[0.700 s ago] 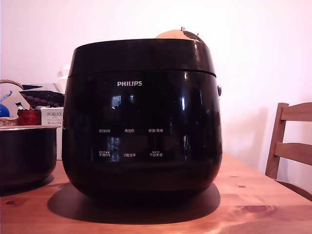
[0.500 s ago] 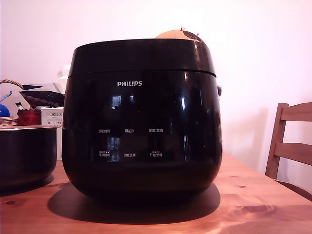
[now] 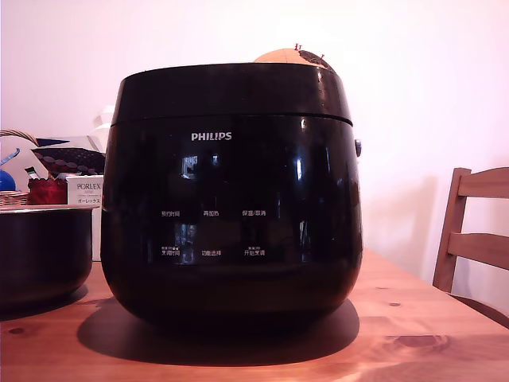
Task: Open the rice cooker by pressing the large metal button on the top of its lid with medium force
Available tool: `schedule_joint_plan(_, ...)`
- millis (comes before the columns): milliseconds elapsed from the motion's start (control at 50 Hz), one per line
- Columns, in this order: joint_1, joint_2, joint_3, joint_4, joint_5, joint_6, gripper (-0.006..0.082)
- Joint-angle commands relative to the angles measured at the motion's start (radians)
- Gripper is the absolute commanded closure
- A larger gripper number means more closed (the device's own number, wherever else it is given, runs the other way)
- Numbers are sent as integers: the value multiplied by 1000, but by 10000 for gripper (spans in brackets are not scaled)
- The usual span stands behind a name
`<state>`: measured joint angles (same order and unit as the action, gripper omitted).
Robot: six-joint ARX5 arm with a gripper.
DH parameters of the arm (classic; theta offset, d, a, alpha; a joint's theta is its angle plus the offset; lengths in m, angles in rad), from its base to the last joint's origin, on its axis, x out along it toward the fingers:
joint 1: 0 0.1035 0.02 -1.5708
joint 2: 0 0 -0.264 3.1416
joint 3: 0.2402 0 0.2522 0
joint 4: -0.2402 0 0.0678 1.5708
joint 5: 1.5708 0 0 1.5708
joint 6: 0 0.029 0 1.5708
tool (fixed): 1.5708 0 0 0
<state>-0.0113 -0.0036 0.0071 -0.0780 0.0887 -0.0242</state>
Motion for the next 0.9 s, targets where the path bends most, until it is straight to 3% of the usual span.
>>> schedule_joint_plan(0,-1,-9,-23,47,10,-43,791)
schedule_joint_plan(220,-1,-9,33,162,21,-209,791)
schedule_joint_plan(400,-2,-9,141,124,115,-213,791)
schedule_joint_plan(660,-2,67,344,-63,283,-211,791)
schedule_joint_plan(880,-2,225,492,-150,450,-120,791)
